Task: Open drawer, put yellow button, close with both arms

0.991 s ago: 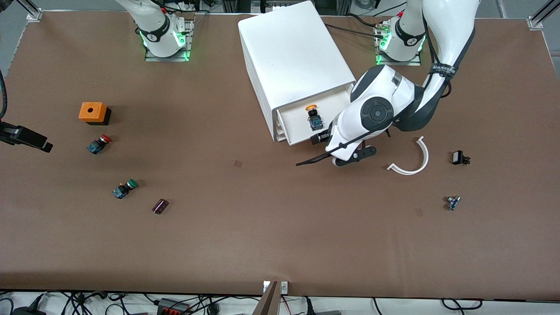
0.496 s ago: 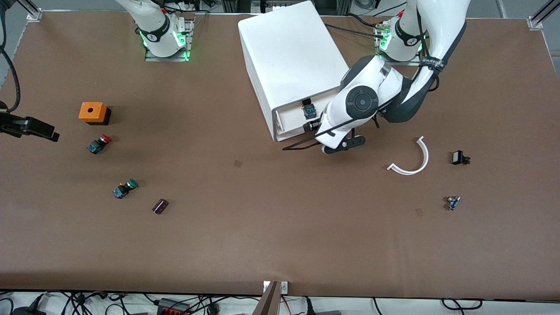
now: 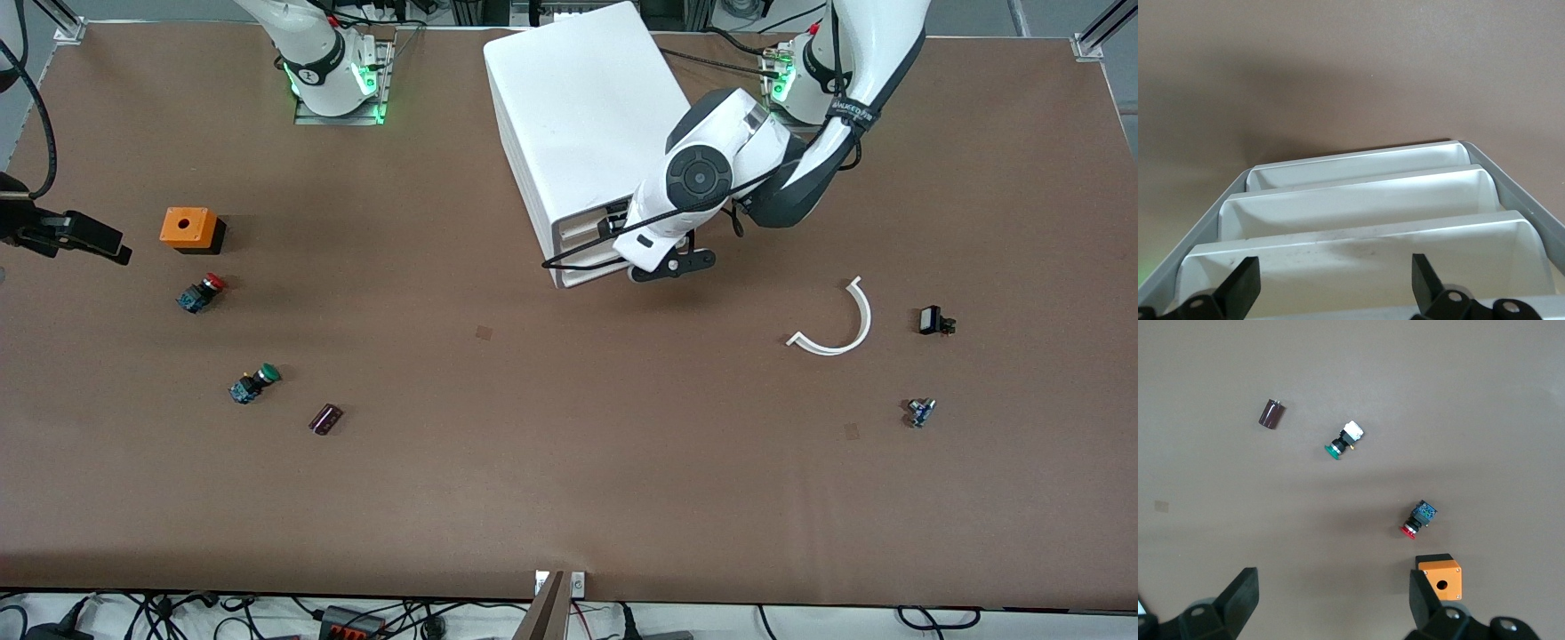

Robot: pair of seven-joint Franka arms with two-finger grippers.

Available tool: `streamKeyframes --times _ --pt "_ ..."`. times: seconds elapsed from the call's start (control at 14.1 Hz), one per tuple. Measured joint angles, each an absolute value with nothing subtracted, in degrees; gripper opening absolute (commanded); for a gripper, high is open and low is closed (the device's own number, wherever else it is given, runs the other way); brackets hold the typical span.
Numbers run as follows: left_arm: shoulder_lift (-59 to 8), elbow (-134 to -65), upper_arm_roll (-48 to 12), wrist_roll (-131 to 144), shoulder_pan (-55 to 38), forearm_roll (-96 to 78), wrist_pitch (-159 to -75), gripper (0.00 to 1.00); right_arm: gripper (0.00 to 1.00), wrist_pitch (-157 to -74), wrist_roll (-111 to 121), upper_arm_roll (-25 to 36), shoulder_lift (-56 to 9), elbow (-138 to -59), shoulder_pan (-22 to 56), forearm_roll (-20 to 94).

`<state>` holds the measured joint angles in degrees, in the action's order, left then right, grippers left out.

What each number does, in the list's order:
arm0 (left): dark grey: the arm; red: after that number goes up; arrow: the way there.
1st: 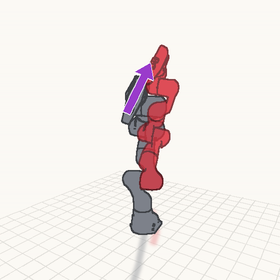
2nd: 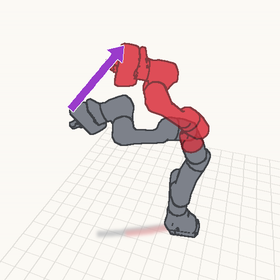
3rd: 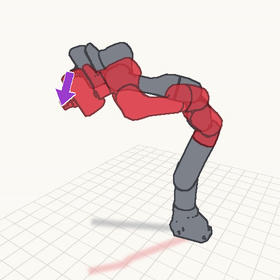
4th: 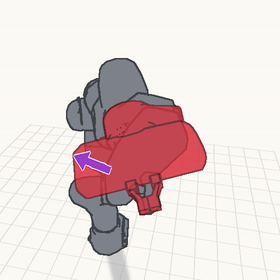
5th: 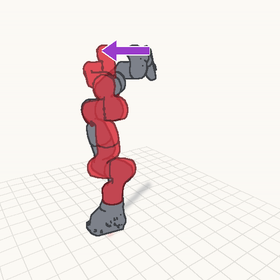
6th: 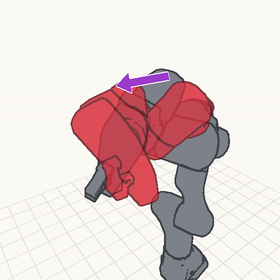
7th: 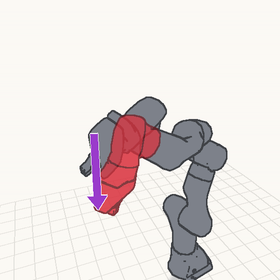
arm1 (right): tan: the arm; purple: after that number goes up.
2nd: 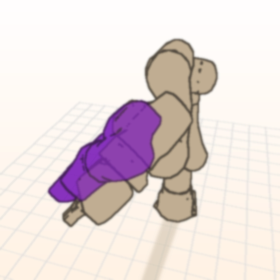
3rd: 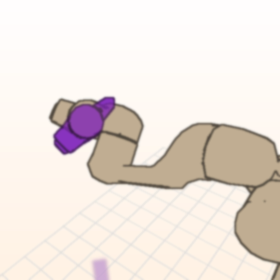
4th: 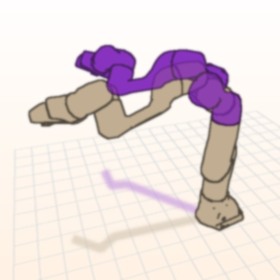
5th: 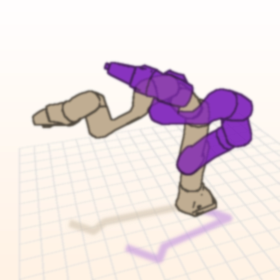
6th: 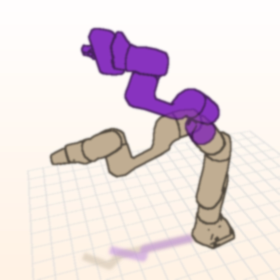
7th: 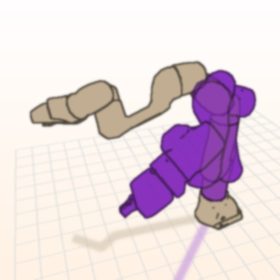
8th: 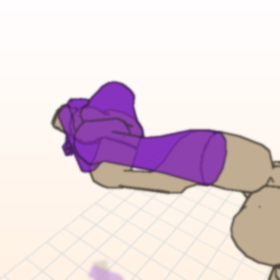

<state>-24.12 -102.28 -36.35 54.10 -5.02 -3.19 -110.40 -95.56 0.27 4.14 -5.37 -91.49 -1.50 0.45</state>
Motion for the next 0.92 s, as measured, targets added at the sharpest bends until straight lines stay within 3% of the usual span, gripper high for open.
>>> streamKeyframes --times 0.5,0.92 --pt "-22.98 -98.4 -36.31 48.01 2.45 0.03 -110.23 1.0 1.0 -95.74 0.32 3.75 -5.39 -91.62 -1.45 0.03" --pt "-21.72 -89.12 -36.12 27.76 14.8 7.83 -98.41 1.0 1.0 -95.74 0.33 3.75 -5.38 -91.65 -1.46 -0.5"
